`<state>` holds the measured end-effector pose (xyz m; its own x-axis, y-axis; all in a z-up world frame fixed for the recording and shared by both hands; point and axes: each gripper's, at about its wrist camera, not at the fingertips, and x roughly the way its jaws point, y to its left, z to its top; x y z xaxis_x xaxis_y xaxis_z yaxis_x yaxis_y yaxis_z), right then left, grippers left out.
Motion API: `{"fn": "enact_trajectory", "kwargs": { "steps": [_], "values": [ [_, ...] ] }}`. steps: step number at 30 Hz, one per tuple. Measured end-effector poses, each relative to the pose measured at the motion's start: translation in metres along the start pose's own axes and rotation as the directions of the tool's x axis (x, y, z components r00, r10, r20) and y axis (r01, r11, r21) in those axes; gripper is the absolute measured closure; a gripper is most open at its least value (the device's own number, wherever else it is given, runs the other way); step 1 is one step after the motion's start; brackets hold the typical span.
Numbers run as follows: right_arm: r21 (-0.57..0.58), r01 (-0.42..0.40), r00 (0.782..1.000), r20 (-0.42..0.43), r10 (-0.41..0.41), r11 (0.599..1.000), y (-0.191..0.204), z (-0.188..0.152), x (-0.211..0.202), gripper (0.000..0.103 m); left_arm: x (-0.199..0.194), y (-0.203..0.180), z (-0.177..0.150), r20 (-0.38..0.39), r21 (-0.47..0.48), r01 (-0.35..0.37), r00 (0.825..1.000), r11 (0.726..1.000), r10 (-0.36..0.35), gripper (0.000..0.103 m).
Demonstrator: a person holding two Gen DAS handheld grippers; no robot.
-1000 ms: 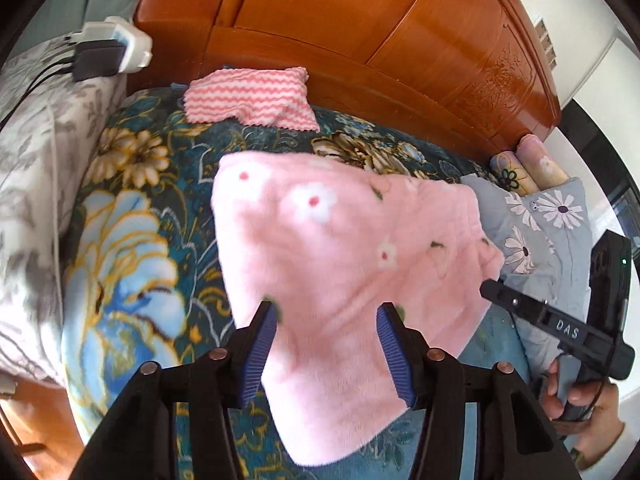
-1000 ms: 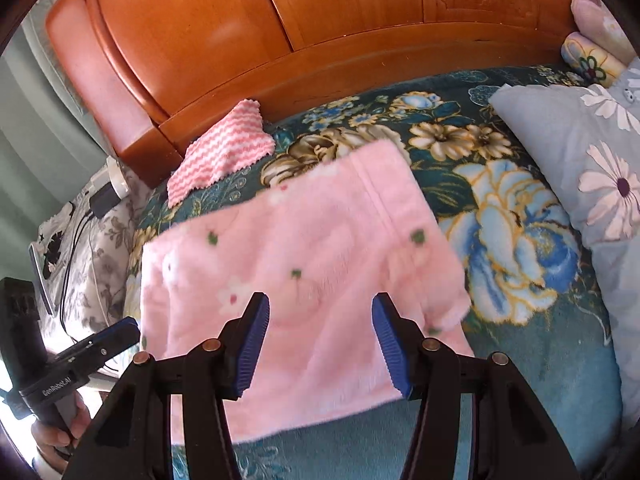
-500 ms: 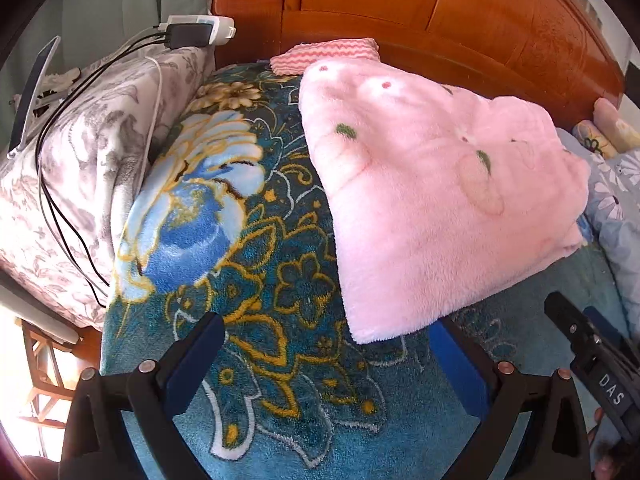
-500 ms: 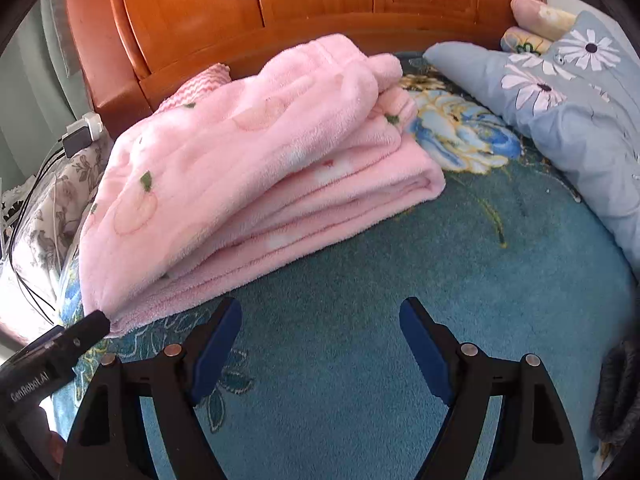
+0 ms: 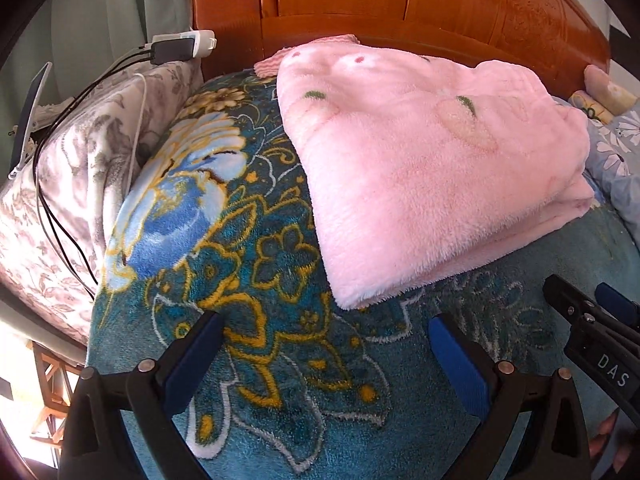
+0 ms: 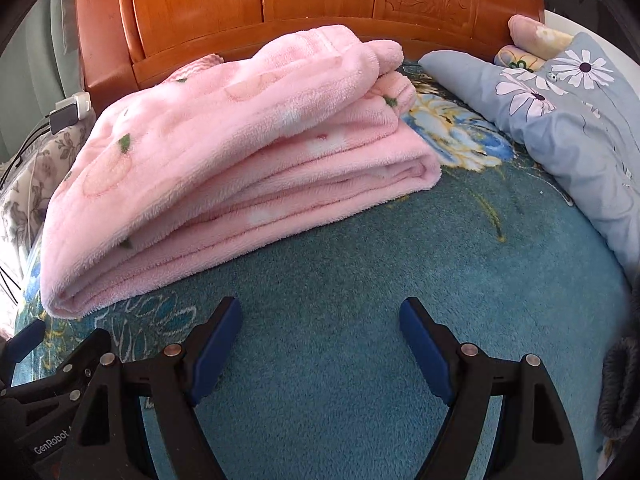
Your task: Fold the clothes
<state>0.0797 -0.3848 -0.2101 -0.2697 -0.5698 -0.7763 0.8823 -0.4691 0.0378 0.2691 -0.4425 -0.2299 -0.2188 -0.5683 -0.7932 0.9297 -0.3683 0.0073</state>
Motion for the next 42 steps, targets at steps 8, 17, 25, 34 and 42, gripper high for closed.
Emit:
{"fn": "enact_trajectory", "kwargs": {
  "steps": [8,17,25,34,42],
  "values": [
    [-0.049,0.015,1.000,-0.027,-0.016,0.999,0.006,-0.016,-0.004,0.000,-0.001,-0.004,-0.002,0.001,0.003,-0.004,1.000,1.000,0.004,0.000],
    [-0.040,0.006,1.000,-0.028,-0.007,0.999,0.005,-0.020,-0.005,0.000,0.004,-0.003,-0.008,0.000,0.004,-0.008,1.000,1.000,0.008,0.000],
    [-0.035,0.001,1.000,-0.031,-0.002,0.999,0.006,-0.022,-0.008,0.000,0.001,-0.003,-0.009,0.002,0.007,-0.012,1.000,1.000,0.012,0.000],
    [-0.033,-0.001,0.999,-0.033,0.000,0.999,0.007,-0.024,-0.013,0.000,-0.008,-0.011,-0.018,0.003,0.009,-0.017,1.000,1.000,0.017,0.000],
    [-0.033,-0.002,0.999,-0.034,0.001,0.999,0.008,-0.027,-0.017,0.000,-0.002,-0.008,-0.014,0.002,0.011,-0.016,1.000,1.000,0.016,0.000]
  ]
}}
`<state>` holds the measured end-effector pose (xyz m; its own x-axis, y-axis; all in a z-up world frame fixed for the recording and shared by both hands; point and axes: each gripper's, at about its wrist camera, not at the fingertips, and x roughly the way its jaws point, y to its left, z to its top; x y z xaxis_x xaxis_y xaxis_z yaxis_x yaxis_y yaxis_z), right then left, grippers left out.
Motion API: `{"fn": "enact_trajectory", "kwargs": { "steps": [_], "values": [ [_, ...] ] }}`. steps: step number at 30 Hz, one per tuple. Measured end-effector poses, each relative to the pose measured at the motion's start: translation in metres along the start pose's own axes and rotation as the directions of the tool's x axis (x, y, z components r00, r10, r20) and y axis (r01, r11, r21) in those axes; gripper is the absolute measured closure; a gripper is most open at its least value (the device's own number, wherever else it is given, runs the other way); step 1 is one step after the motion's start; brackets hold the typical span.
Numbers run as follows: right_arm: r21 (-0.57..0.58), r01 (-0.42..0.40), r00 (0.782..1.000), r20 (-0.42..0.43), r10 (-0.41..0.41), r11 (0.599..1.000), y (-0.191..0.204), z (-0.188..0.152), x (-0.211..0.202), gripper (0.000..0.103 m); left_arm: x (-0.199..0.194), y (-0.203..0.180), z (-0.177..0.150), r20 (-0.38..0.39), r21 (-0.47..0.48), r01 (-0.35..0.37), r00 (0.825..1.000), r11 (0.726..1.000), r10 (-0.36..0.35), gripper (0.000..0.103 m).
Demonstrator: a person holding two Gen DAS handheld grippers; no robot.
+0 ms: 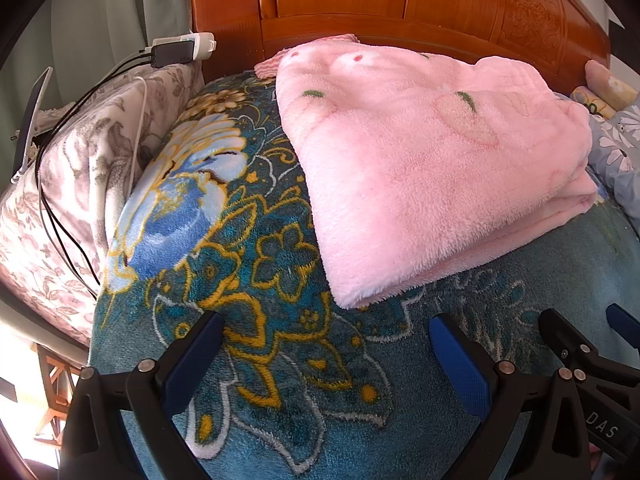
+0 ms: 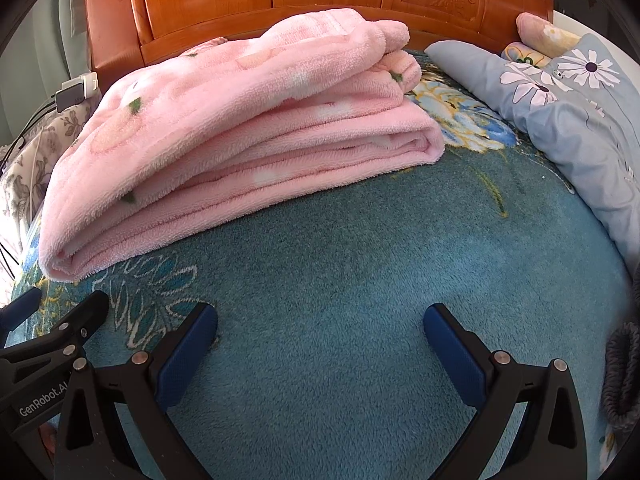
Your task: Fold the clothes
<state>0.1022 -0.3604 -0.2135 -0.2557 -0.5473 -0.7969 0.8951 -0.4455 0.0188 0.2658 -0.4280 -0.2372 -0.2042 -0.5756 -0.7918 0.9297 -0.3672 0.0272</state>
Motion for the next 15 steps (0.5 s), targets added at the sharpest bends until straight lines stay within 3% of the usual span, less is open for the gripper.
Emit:
{"fn": "enact_trajectory", "kwargs": {
  "steps": [15],
  "values": [
    [0.001,-0.002,1.000,0.004,0.002,1.000,0.004,-0.007,-0.010,0.000,0.000,0.002,-0.002,-0.001,-0.007,-0.007,1.000,1.000,0.007,0.000]
  ]
}}
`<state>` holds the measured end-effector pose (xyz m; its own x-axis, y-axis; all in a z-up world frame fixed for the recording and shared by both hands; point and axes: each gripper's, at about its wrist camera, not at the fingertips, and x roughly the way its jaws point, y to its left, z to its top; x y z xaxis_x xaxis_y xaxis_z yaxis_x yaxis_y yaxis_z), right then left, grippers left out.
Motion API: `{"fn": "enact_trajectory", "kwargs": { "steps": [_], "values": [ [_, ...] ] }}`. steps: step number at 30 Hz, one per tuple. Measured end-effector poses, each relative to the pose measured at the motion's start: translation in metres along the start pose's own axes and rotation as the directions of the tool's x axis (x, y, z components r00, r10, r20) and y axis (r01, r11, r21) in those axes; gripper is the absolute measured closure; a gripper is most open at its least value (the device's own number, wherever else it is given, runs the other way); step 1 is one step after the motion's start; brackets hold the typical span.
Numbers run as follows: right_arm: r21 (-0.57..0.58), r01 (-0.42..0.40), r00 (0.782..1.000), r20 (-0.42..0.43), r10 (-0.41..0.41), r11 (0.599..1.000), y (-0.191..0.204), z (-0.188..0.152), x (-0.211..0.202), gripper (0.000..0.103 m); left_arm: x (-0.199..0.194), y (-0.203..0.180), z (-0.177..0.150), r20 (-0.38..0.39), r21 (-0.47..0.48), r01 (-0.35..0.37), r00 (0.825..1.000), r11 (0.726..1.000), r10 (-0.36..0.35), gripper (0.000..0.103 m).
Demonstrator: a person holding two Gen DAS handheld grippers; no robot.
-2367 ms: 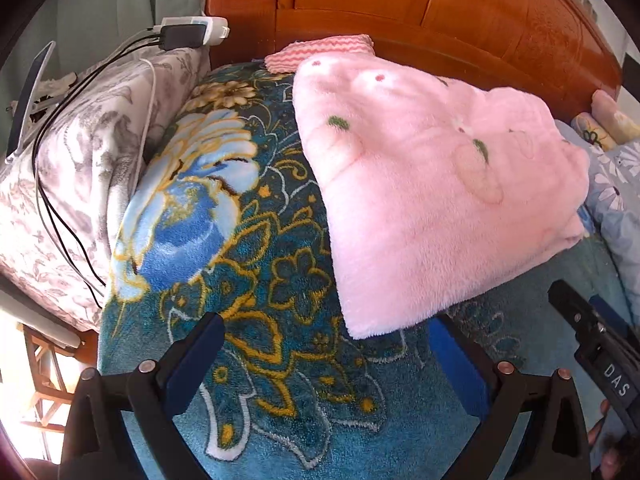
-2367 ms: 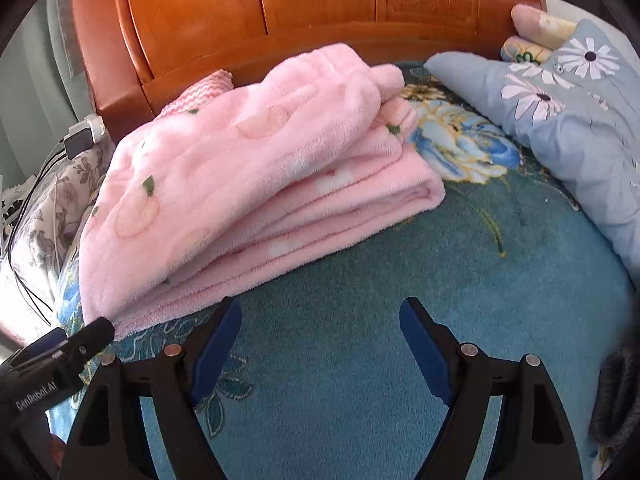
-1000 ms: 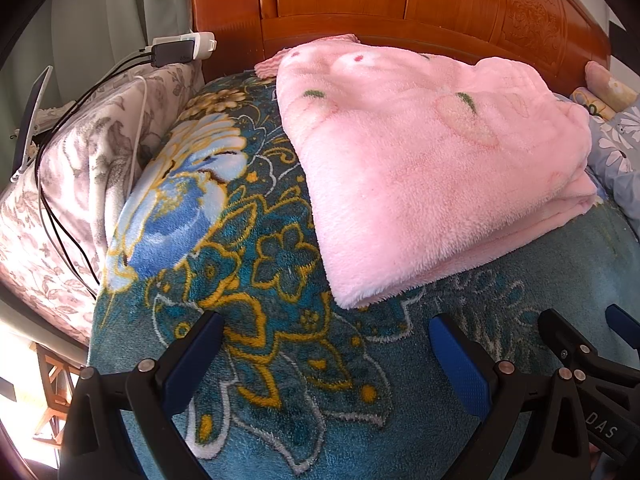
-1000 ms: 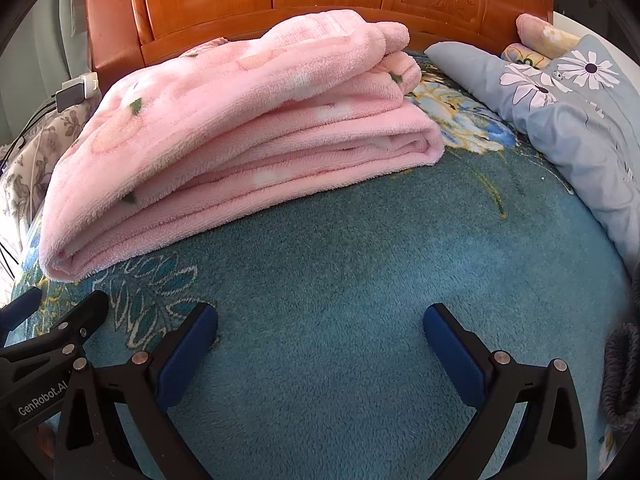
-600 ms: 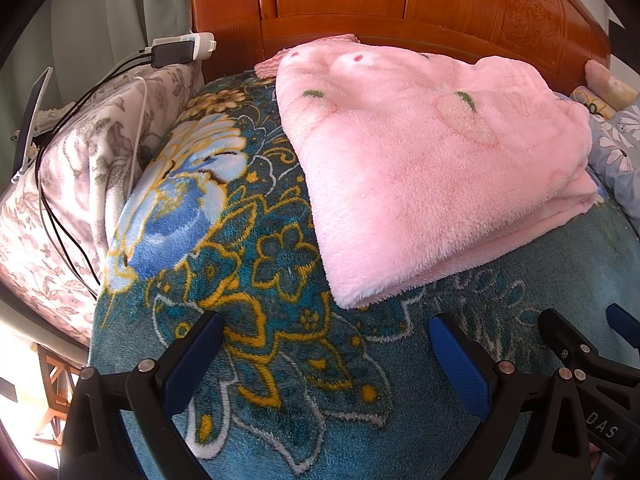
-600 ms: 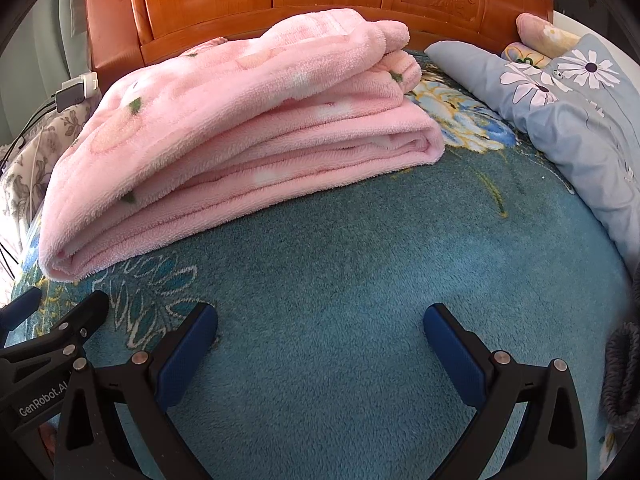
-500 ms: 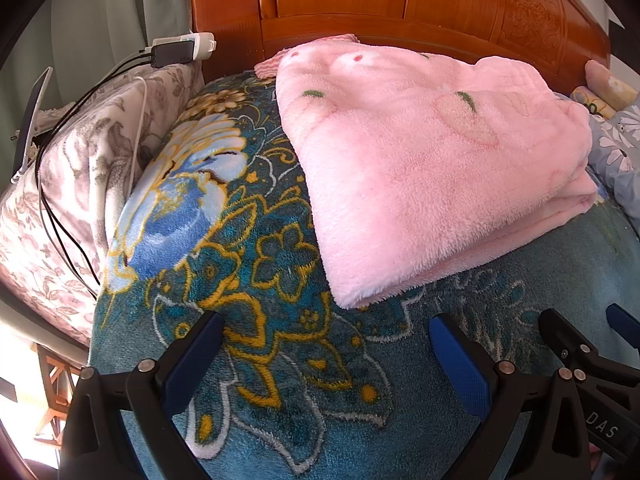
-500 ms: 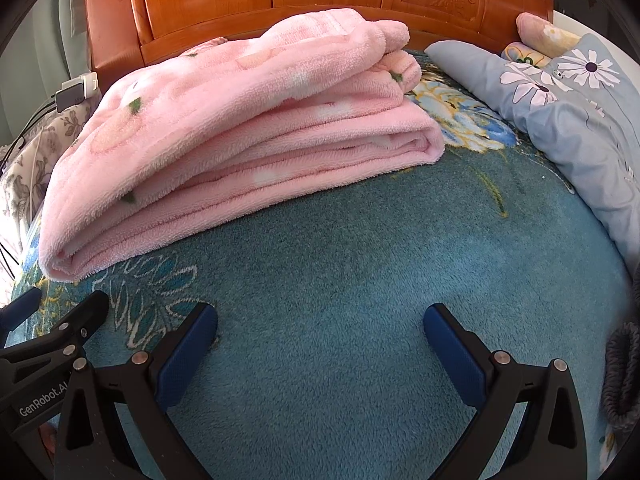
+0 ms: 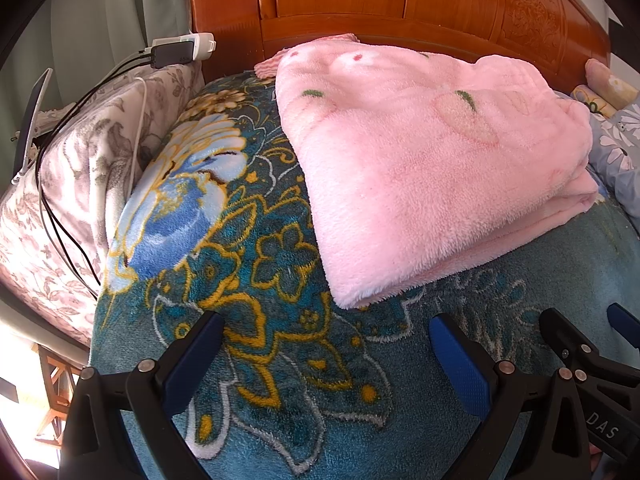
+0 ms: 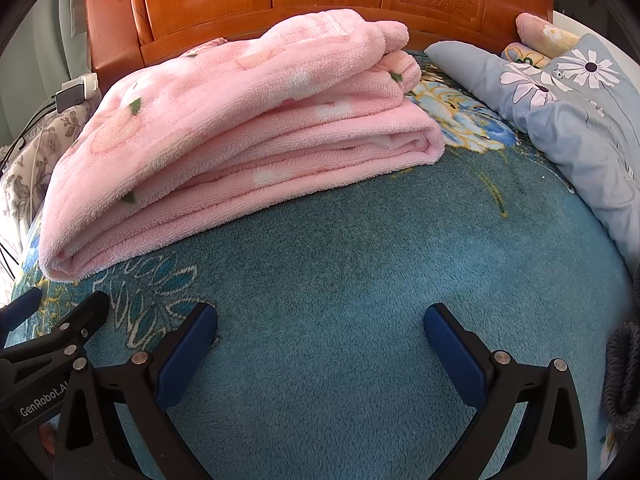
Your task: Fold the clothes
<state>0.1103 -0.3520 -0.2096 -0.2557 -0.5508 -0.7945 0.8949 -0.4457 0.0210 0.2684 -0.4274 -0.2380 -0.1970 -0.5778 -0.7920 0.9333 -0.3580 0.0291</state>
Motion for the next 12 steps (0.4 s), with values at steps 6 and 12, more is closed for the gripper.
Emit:
{"fn": "enact_trajectory", "kwargs": {
  "steps": [6,12],
  "values": [
    [0.001,0.000,1.000,0.000,0.000,1.000,0.0018,-0.0029,-0.0058,0.000,0.0034,0.0023,0.0023,0.000,0.000,-0.001,1.000,1.000,0.001,0.000],
    [0.000,0.000,1.000,0.000,0.000,1.000,0.0038,-0.0037,-0.0094,0.000,0.0057,0.0061,0.0041,-0.001,-0.004,0.005,1.000,1.000,-0.005,0.000]
  ]
}}
